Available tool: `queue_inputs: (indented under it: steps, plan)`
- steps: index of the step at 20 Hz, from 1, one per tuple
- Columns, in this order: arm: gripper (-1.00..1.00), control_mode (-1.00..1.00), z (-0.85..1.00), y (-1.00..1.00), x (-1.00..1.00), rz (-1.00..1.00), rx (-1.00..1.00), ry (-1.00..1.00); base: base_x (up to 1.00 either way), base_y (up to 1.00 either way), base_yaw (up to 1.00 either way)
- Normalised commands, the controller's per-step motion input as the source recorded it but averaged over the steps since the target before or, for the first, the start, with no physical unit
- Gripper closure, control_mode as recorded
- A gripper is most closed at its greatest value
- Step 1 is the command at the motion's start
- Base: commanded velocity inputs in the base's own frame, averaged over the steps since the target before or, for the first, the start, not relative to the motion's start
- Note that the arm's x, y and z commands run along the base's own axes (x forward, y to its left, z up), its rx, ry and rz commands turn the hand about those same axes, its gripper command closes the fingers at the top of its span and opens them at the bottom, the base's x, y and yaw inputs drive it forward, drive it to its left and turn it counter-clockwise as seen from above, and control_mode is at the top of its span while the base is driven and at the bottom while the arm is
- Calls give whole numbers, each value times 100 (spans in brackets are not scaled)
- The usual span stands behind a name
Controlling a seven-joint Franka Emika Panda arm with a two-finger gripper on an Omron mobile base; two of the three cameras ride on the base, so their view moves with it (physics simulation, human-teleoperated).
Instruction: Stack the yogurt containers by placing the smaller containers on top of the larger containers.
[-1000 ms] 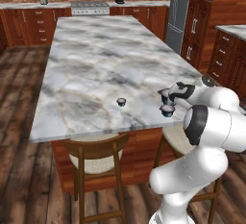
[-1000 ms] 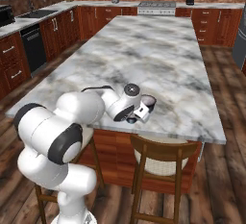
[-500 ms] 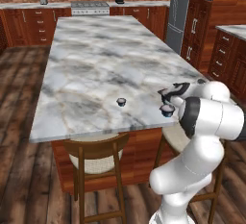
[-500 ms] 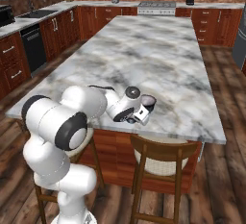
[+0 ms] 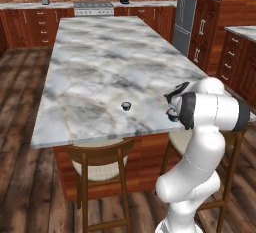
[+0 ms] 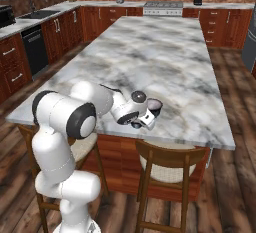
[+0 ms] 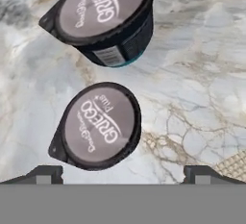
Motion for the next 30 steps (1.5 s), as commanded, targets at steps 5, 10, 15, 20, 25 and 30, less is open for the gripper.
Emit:
queue_inputs:
  steps: [5,10,15,20,25,30]
  plan:
    - [-100,-100,-25,-3,27,-2,1,1,0,0,0]
    - [-100,-100,-23,-4,33,-3,1,0,0,0,0]
    - [-100,-100,-19,-5,32,-2,0,0,0,0,0]
    - [-100,-100,-22,-2,27,-1,0,0,0,0,0]
    - [100,-100,-12,-1,7,0,0,0,0,0,0]
    - [100,-100,0,0,0,0,0,0,0,0,0]
